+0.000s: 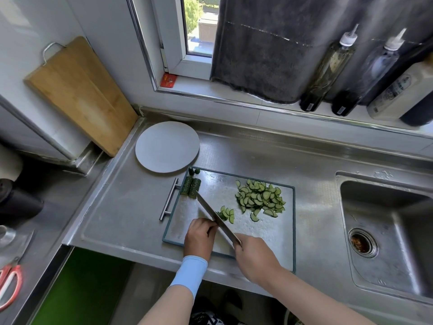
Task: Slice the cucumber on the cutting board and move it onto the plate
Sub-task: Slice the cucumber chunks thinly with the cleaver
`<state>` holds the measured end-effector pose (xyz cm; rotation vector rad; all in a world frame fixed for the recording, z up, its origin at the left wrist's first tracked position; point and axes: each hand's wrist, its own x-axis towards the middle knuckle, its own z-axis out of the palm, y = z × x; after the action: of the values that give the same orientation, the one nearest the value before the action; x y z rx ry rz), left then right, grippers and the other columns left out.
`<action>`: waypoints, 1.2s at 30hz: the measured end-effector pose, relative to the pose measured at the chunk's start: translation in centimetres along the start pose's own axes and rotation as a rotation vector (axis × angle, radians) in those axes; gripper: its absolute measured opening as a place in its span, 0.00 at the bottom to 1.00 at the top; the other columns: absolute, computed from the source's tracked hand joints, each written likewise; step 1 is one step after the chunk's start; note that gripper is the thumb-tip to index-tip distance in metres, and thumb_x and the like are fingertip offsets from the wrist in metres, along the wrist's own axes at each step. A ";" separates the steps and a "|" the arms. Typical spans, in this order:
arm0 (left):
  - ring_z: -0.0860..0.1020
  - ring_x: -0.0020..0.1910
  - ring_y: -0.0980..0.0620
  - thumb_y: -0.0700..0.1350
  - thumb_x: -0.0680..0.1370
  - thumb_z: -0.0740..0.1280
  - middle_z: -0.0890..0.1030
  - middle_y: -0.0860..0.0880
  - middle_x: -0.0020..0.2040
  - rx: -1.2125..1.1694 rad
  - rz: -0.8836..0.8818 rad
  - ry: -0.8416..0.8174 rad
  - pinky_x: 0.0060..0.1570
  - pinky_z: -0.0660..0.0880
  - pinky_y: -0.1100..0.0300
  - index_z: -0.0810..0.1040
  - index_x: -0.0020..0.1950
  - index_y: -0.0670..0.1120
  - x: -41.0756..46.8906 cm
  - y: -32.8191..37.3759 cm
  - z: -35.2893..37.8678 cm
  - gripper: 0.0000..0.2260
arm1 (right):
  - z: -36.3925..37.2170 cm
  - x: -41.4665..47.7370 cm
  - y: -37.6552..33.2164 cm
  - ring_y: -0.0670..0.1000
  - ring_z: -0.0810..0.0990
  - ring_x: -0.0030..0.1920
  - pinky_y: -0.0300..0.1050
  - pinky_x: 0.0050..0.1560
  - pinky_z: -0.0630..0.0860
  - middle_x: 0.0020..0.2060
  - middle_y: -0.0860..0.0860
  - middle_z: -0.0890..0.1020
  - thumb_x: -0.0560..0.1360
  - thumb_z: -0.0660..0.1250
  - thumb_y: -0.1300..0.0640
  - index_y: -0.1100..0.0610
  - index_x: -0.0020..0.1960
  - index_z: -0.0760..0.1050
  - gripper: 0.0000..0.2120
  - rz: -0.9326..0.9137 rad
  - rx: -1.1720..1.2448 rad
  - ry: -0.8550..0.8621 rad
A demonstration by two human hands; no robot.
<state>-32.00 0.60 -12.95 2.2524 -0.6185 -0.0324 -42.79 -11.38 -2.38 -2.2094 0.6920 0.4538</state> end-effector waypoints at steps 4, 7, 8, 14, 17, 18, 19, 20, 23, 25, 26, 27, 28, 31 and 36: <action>0.77 0.42 0.53 0.36 0.68 0.77 0.81 0.52 0.39 0.000 -0.003 0.000 0.44 0.71 0.66 0.84 0.42 0.46 0.0 -0.1 0.1 0.08 | -0.2 -0.5 0.2 0.47 0.66 0.30 0.41 0.32 0.61 0.29 0.48 0.71 0.81 0.55 0.57 0.48 0.34 0.63 0.17 -0.005 0.012 0.003; 0.76 0.42 0.53 0.36 0.68 0.77 0.81 0.52 0.39 0.000 -0.003 0.000 0.43 0.72 0.65 0.84 0.42 0.47 -0.1 -0.1 0.1 0.07 | -0.1 -0.6 0.3 0.48 0.66 0.30 0.43 0.33 0.62 0.29 0.48 0.72 0.81 0.55 0.57 0.50 0.34 0.64 0.16 0.003 0.023 0.001; 0.76 0.42 0.53 0.36 0.68 0.77 0.81 0.52 0.39 -0.002 -0.004 0.001 0.43 0.72 0.65 0.84 0.42 0.47 -0.1 -0.1 0.2 0.07 | -0.1 -0.6 0.2 0.48 0.66 0.30 0.43 0.33 0.62 0.29 0.48 0.72 0.81 0.55 0.57 0.50 0.34 0.64 0.16 0.003 0.023 0.000; 0.77 0.42 0.53 0.35 0.68 0.77 0.81 0.52 0.39 -0.006 -0.011 0.002 0.43 0.71 0.65 0.84 0.42 0.46 0.0 0.0 0.2 0.08 | -0.3 -0.5 0.1 0.47 0.66 0.30 0.42 0.32 0.62 0.29 0.47 0.71 0.82 0.54 0.57 0.48 0.34 0.64 0.17 0.005 -0.009 -0.014; 0.76 0.42 0.53 0.35 0.67 0.77 0.81 0.51 0.39 -0.002 -0.015 0.007 0.44 0.71 0.67 0.84 0.41 0.46 0.0 0.1 0.2 0.08 | -0.3 -0.5 0.0 0.47 0.67 0.30 0.41 0.31 0.62 0.30 0.46 0.71 0.82 0.54 0.57 0.46 0.34 0.63 0.18 -0.004 -0.041 -0.010; 0.76 0.42 0.53 0.35 0.67 0.77 0.81 0.51 0.39 -0.001 -0.016 0.008 0.44 0.70 0.67 0.84 0.41 0.46 0.0 0.1 0.2 0.08 | -0.3 -0.5 0.0 0.47 0.67 0.31 0.41 0.32 0.62 0.30 0.46 0.72 0.82 0.54 0.57 0.45 0.34 0.62 0.18 -0.005 -0.048 -0.008; 0.76 0.42 0.53 0.35 0.67 0.77 0.81 0.51 0.39 -0.001 -0.017 0.009 0.43 0.70 0.68 0.84 0.41 0.45 0.0 0.1 0.2 0.08 | -0.2 -0.4 -0.1 0.47 0.68 0.32 0.41 0.32 0.63 0.31 0.46 0.72 0.82 0.54 0.56 0.45 0.34 0.62 0.18 -0.005 -0.053 -0.006; 0.76 0.42 0.53 0.35 0.67 0.77 0.81 0.51 0.39 -0.001 -0.017 0.011 0.43 0.70 0.68 0.84 0.41 0.45 -0.1 0.1 0.2 0.08 | -0.2 -0.4 -0.1 0.48 0.68 0.32 0.41 0.32 0.63 0.31 0.46 0.72 0.82 0.54 0.56 0.44 0.34 0.62 0.18 -0.002 -0.055 -0.006; 0.75 0.41 0.53 0.35 0.67 0.77 0.81 0.51 0.38 -0.003 -0.014 0.017 0.43 0.69 0.69 0.84 0.41 0.45 0.0 0.1 0.2 0.08 | -0.1 -0.4 -0.1 0.47 0.68 0.32 0.40 0.32 0.63 0.31 0.45 0.72 0.82 0.54 0.56 0.44 0.35 0.62 0.18 0.002 -0.056 -0.005; 0.75 0.42 0.53 0.35 0.67 0.77 0.81 0.51 0.39 -0.008 -0.011 0.020 0.43 0.69 0.68 0.84 0.41 0.45 0.0 0.1 0.2 0.08 | -0.1 -0.3 -0.1 0.47 0.68 0.32 0.40 0.32 0.63 0.31 0.45 0.72 0.82 0.54 0.56 0.44 0.35 0.62 0.18 0.003 -0.057 -0.008; 0.75 0.42 0.53 0.35 0.67 0.77 0.81 0.51 0.39 -0.010 -0.010 0.021 0.43 0.70 0.68 0.84 0.41 0.45 0.1 0.1 0.2 0.08 | -0.1 -0.3 -0.1 0.47 0.68 0.32 0.40 0.31 0.63 0.31 0.45 0.72 0.82 0.54 0.56 0.44 0.35 0.62 0.18 0.003 -0.055 -0.010; 0.75 0.42 0.54 0.35 0.67 0.77 0.81 0.51 0.39 -0.009 -0.012 0.020 0.43 0.70 0.68 0.84 0.41 0.45 0.1 0.1 0.2 0.08 | 0.0 -0.2 -0.1 0.47 0.68 0.32 0.40 0.32 0.63 0.31 0.45 0.72 0.82 0.54 0.56 0.44 0.35 0.62 0.18 0.003 -0.052 -0.010; 0.75 0.41 0.53 0.34 0.67 0.77 0.81 0.51 0.38 -0.006 -0.013 0.018 0.43 0.70 0.67 0.84 0.41 0.45 0.1 0.1 0.2 0.08 | 0.0 -0.2 -0.1 0.47 0.68 0.32 0.40 0.32 0.63 0.31 0.46 0.72 0.82 0.54 0.56 0.45 0.35 0.63 0.18 0.005 -0.047 -0.008; 0.76 0.41 0.53 0.35 0.67 0.77 0.81 0.51 0.38 -0.004 -0.021 0.012 0.42 0.70 0.67 0.84 0.41 0.45 0.1 0.0 0.3 0.08 | 0.0 0.0 0.1 0.47 0.68 0.31 0.41 0.31 0.63 0.31 0.47 0.72 0.82 0.55 0.57 0.46 0.34 0.63 0.18 0.006 -0.034 -0.005; 0.75 0.41 0.54 0.34 0.67 0.77 0.81 0.52 0.38 -0.002 -0.018 0.005 0.43 0.68 0.70 0.84 0.40 0.45 0.2 -0.1 0.3 0.07 | 0.2 0.6 0.0 0.47 0.68 0.31 0.41 0.32 0.63 0.30 0.46 0.72 0.81 0.54 0.57 0.46 0.34 0.63 0.17 0.017 -0.021 -0.012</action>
<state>-31.80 0.39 -13.18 2.2557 -0.5949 -0.0364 -42.34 -11.45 -2.85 -2.2199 0.7032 0.4850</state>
